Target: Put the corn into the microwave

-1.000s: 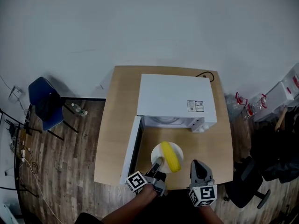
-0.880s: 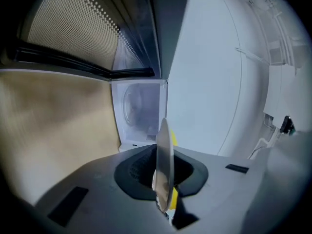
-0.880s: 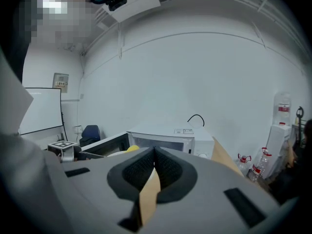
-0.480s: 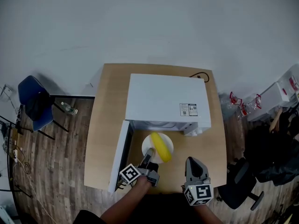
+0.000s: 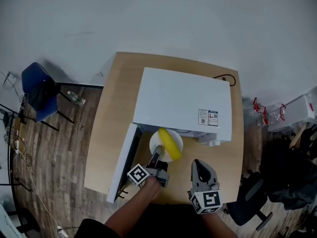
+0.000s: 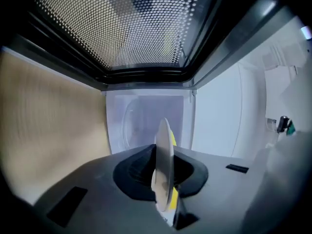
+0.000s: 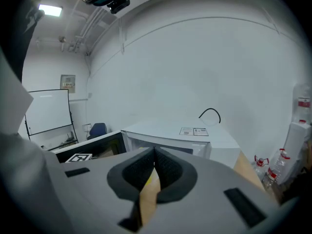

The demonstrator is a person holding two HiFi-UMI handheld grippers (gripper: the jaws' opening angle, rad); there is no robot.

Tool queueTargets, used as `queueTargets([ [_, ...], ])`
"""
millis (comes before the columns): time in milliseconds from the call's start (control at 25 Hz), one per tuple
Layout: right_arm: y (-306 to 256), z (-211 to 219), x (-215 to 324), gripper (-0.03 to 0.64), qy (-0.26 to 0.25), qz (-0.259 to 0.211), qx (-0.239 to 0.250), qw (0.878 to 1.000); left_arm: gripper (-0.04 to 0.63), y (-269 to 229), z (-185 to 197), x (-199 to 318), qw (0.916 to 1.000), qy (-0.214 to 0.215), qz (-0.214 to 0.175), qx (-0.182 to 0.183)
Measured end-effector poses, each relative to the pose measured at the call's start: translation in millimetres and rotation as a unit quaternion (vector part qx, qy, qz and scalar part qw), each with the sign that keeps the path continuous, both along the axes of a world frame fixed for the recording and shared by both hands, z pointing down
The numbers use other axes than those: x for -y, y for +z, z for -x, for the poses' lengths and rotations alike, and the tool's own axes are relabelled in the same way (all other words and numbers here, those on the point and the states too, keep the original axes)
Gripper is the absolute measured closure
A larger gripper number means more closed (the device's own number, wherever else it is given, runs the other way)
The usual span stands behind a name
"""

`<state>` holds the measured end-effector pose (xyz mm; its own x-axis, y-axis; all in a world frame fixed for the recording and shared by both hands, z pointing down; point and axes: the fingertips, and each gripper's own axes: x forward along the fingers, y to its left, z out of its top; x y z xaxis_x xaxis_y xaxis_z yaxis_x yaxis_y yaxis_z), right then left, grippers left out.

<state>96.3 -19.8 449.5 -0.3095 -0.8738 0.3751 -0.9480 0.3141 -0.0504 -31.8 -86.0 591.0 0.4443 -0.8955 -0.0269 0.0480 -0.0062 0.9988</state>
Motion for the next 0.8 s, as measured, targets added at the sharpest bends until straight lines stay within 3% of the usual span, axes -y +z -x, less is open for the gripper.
queueTargets([
  [440, 11.2, -6.2, 14.6, 0.557, -0.02, 0.002, 0.023, 1.0, 0.566, 46.2, -21.7, 30.8, 0.9995, -0.024, 0.016, 0.013],
  [600, 12.3, -13.9, 14.9, 0.557, -0.014, 0.003, 0.025, 1.0, 0.566, 68.2, -23.1, 43.0, 0.9979, -0.037, 0.052, 0.0],
  [800, 21.0, -26.0, 10.1, 0.557, -0.006, 0.012, 0.018, 1.0, 0.566, 78.5, -24.9, 52.2, 0.9975, -0.039, 0.059, 0.005],
])
